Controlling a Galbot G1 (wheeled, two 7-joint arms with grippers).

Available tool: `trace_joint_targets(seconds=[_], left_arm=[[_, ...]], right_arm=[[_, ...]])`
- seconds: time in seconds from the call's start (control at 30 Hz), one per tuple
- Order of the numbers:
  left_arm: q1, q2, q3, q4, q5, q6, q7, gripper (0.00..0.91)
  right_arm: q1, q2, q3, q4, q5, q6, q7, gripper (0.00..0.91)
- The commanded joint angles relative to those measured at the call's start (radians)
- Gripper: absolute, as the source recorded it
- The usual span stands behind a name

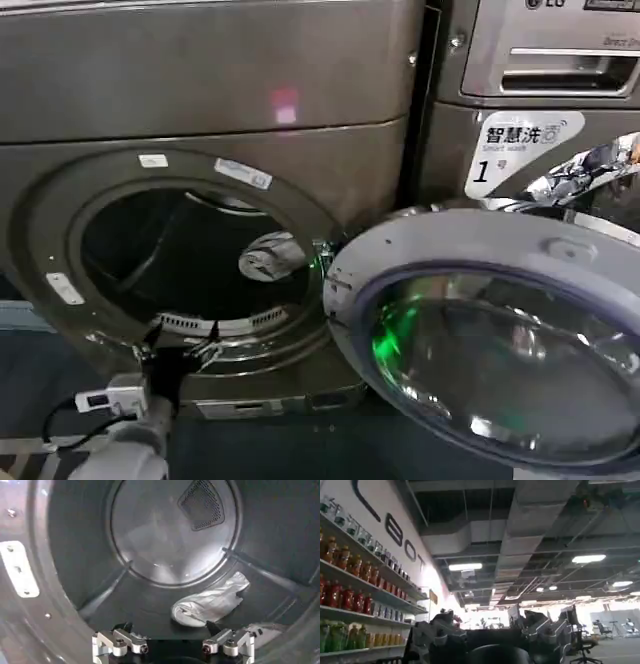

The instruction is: Grasp the clothes from the dryer.

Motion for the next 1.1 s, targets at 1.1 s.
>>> trace_joint_targets(seconds=[1.1], left_arm=[[-0.382,0.007,0.05,0.363,0.039,0.009,0.015,0.907]], right_arm=[[-0.007,0.0,-0.008,-0.002,-0.006,0.016,0.014,0.907]])
